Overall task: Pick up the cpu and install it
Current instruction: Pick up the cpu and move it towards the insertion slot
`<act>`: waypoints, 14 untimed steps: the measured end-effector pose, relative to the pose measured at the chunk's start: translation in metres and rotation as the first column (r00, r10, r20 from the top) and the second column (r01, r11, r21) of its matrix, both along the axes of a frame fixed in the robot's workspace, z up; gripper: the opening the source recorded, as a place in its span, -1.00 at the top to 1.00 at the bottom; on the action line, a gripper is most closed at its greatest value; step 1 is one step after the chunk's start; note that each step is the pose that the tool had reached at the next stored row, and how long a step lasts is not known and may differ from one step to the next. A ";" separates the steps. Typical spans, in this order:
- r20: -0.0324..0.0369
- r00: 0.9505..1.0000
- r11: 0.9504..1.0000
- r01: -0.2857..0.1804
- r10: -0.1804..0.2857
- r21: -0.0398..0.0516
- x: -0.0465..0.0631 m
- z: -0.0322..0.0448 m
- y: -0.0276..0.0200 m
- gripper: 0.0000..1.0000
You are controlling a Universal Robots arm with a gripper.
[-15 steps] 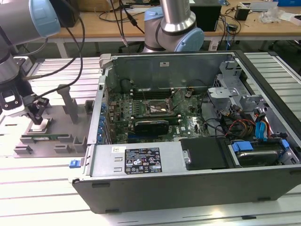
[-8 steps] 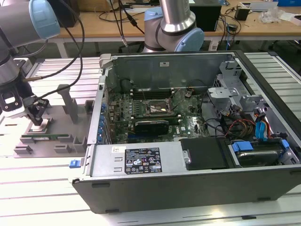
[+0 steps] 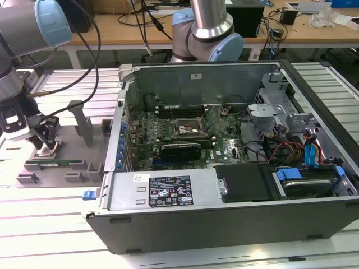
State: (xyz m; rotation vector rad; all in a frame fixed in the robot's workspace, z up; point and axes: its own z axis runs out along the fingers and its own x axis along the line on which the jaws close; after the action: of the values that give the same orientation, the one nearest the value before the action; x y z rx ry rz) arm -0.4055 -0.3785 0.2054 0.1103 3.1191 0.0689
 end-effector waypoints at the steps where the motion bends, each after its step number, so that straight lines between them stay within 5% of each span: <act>1: 0.000 1.000 1.000 0.000 0.000 0.000 0.000 0.0000 0.0000 0.16; 6: 0.000 1.000 1.000 0.000 0.000 0.000 0.000 -0.0002 0.0000 -0.33; 14: 0.000 1.000 1.000 0.000 0.000 0.001 -0.001 -0.0077 0.0001 -0.33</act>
State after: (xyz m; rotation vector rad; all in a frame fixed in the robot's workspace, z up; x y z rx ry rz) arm -0.4065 -0.3785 0.1976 0.1102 3.1189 0.0704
